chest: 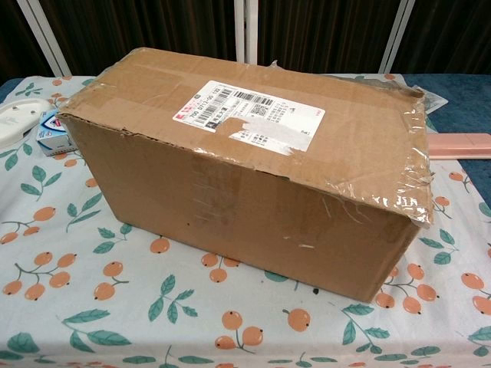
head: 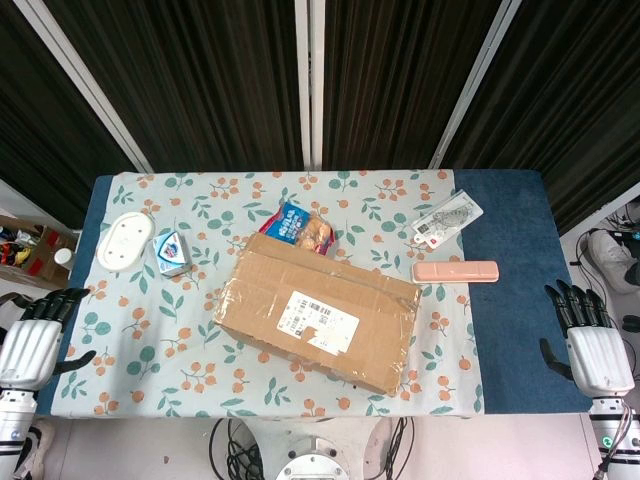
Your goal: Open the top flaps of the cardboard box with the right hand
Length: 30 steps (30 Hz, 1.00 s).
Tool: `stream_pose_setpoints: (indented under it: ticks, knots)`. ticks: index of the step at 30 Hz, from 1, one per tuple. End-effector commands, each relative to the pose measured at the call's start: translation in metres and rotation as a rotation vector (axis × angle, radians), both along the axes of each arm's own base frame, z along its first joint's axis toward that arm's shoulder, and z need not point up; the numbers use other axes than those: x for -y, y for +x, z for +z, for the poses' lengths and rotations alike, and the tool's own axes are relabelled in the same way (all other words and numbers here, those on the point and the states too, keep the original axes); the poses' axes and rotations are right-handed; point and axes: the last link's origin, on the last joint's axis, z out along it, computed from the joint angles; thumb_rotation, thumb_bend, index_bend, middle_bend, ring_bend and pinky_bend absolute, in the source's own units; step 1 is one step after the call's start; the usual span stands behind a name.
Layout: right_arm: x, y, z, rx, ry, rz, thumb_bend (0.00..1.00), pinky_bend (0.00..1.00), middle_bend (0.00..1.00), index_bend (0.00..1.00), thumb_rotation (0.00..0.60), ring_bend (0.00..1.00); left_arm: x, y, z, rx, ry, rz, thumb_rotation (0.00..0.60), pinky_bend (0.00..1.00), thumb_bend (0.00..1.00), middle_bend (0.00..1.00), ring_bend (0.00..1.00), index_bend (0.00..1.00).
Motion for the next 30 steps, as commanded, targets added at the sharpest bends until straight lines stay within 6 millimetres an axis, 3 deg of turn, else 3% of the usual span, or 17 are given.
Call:
stream_pose_setpoints:
  ticks: [1, 8, 12, 16, 20, 23, 30]
  knots:
    - [0.000, -0.001, -0.001, 0.002, -0.001, -0.001, 0.33, 0.00, 0.00, 0.00, 0.600, 0.00, -0.001, 0.000, -0.001, 0.010, -0.007, 0.003, 0.600, 0.22, 0.00, 0.17, 0.15, 0.14]
    - [-0.001, -0.003, 0.004, 0.005, -0.018, 0.012, 0.33, 0.00, 0.00, 0.00, 0.600, 0.00, -0.007, 0.008, 0.003, 0.045, 0.009, -0.014, 0.600, 0.23, 0.00, 0.18, 0.15, 0.14]
    - [-0.002, -0.004, 0.007, 0.007, -0.029, 0.006, 0.33, 0.00, 0.00, 0.00, 0.600, 0.00, -0.025, 0.026, 0.013, 0.069, 0.024, -0.079, 0.600, 0.23, 0.00, 0.18, 0.15, 0.14]
    - [0.000, -0.004, 0.009, 0.010, -0.034, 0.004, 0.33, 0.00, 0.00, 0.00, 0.600, 0.00, -0.063, 0.060, 0.027, 0.115, 0.012, -0.181, 0.600, 0.23, 0.00, 0.18, 0.16, 0.14]
    - [0.000, -0.005, 0.008, 0.012, -0.034, -0.001, 0.33, 0.00, 0.00, 0.00, 0.600, 0.00, -0.103, 0.099, 0.029, 0.175, -0.047, -0.256, 0.600, 0.23, 0.00, 0.19, 0.16, 0.16]
    - [0.000, -0.008, 0.007, 0.021, -0.026, -0.005, 0.33, 0.00, 0.00, 0.00, 0.600, 0.00, -0.133, 0.131, 0.019, 0.209, -0.135, -0.287, 0.600, 0.23, 0.00, 0.19, 0.16, 0.18]
    - [-0.002, -0.011, 0.012, 0.031, -0.039, -0.005, 0.32, 0.00, 0.00, 0.00, 0.600, 0.00, -0.174, 0.187, -0.016, 0.341, -0.294, -0.300, 0.600, 0.23, 0.00, 0.23, 0.16, 0.22]
